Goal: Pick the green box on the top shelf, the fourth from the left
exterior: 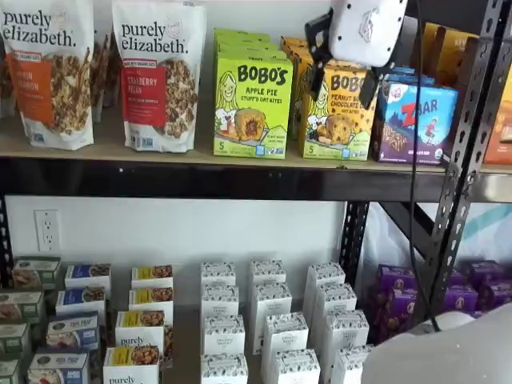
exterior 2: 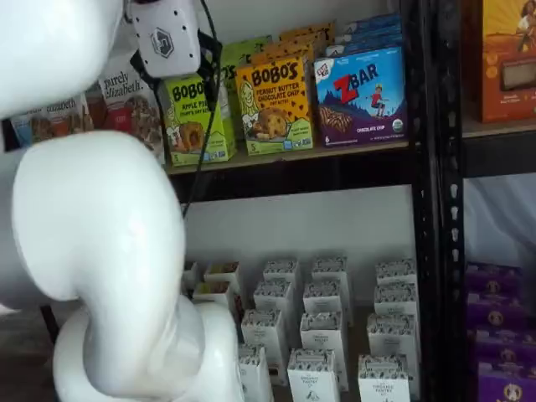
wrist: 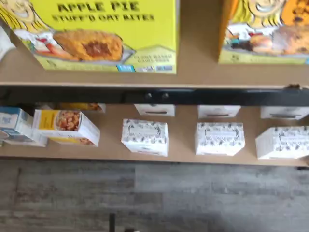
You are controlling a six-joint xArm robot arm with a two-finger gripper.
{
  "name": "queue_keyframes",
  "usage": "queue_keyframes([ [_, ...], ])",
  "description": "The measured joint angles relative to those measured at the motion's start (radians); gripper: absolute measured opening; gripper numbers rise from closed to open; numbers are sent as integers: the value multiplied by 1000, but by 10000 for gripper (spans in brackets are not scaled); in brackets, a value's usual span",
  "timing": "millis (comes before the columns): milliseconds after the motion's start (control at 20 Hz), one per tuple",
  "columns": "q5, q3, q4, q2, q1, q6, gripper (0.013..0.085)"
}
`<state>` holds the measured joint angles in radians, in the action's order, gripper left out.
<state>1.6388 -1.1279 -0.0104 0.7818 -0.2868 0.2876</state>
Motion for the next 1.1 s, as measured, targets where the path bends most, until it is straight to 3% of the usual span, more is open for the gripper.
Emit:
queue_keyframes([
  [600, -63, -75, 21, -121, -61, 56, 850],
  [1100, -124, -148, 60, -228, -51, 48, 850],
])
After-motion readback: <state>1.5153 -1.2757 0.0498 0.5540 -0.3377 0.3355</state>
